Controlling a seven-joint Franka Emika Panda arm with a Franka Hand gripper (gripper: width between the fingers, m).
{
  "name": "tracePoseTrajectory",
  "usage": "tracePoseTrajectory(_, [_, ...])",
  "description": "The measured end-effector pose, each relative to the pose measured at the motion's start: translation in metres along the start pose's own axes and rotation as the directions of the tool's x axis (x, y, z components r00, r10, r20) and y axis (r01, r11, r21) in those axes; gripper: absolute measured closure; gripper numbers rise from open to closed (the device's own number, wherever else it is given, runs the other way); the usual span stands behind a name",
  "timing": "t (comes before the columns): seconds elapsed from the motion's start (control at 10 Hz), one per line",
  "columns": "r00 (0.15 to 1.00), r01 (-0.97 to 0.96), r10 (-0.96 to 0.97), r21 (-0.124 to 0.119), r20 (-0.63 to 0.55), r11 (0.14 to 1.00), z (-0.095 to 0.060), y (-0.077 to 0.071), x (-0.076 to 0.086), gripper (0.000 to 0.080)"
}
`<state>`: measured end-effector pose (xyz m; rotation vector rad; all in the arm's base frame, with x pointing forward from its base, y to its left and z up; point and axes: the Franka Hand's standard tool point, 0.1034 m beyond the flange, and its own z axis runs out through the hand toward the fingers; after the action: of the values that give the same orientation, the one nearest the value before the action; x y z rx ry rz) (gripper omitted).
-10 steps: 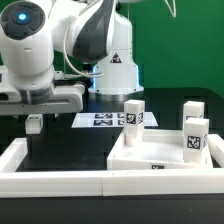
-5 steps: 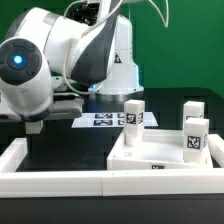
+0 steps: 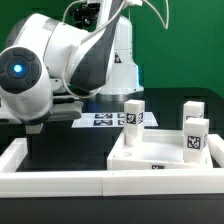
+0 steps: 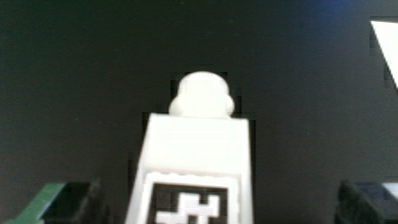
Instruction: Assemble square table
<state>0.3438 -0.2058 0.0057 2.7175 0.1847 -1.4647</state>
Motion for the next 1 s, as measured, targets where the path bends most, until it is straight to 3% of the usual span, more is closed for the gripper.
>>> tracePoseTrajectory(0.3, [1.000, 0.001, -0.001, -0.002, -0.001, 1.000, 0.0000, -0.0011, 0.0007, 0.0165])
tracePoseTrajectory(0.5, [1.000, 0.004, -0.004, -0.005, 0.000, 1.000, -0.0007, -0.0032, 0.0016, 0.0516])
tracePoseTrajectory(1.0, [1.000, 0.004, -0.004, -0.002, 0.001, 1.000, -0.0014, -0.0043, 0.0017, 0.0513])
